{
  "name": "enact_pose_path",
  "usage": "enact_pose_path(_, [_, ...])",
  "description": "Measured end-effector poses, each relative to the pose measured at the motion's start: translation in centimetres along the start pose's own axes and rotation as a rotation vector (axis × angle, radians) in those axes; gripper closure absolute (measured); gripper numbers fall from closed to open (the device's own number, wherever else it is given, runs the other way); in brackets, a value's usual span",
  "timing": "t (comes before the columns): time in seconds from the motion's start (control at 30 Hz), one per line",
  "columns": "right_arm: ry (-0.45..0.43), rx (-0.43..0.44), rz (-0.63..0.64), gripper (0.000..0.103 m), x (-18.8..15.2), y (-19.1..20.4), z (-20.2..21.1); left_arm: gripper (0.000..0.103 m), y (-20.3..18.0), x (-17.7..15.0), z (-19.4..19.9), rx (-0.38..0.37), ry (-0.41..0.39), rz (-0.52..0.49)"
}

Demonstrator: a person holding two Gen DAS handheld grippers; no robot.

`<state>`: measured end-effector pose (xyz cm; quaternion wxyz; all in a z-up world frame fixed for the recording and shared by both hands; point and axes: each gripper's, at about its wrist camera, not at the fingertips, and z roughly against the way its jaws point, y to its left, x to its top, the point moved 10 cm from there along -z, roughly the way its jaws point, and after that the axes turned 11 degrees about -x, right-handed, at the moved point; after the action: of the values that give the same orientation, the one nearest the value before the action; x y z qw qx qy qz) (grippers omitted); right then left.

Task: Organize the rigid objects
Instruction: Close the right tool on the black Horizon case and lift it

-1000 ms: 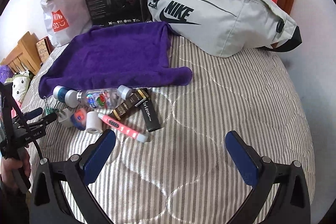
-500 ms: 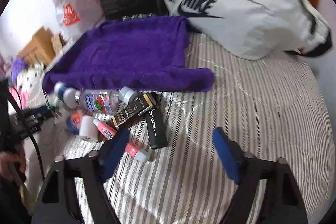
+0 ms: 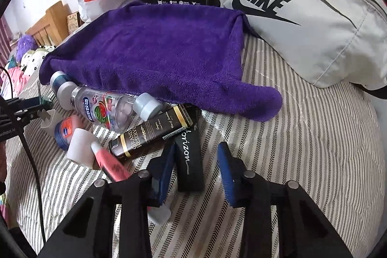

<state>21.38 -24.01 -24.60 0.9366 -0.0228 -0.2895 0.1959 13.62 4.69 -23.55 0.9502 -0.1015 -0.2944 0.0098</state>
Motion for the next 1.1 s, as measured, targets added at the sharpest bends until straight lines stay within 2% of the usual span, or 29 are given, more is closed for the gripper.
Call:
enact_pose_path(0.17, [0.045, 0.016, -0.086, 0.076, -1.1, -1.4, 0.7, 0.063, 0.1, -0.1, 0.0, -0.013, 0.002, 0.002])
enact_pose_path(0.4, [0.017, -0.004, 0.012, 0.078, -0.4, 0.0, 0.4, 0.063, -0.2, -0.1, -0.3, 0.023, 0.014, -0.028])
enact_pose_path(0.6, [0.075, 0.040, -0.023, 0.081, -0.7, -0.8, 0.7, 0.064, 0.0, -0.2, -0.2, 0.016, 0.021, -0.015])
enact_pose_path(0.67, [0.064, 0.028, -0.053, 0.081, -1.0, -1.5, 1.4, 0.064, 0.2, -0.3, -0.1, 0.022, 0.019, -0.013])
enact_pose_path(0.83, [0.100, -0.027, -0.082, 0.081, -3.0, -2.8, 1.4, 0.064, 0.0, -0.4, -0.2, 0.043, 0.025, -0.025])
enact_pose_path(1.03, [0.081, -0.087, -0.009, 0.082, -3.2, -2.2, 1.5, 0.064, 0.2, -0.3, -0.1, 0.034, 0.028, -0.016])
enact_pose_path(1.1, [0.085, -0.068, -0.031, 0.082, -3.1, -2.4, 1.5, 0.064, 0.3, -0.3, 0.0, 0.032, 0.029, -0.017])
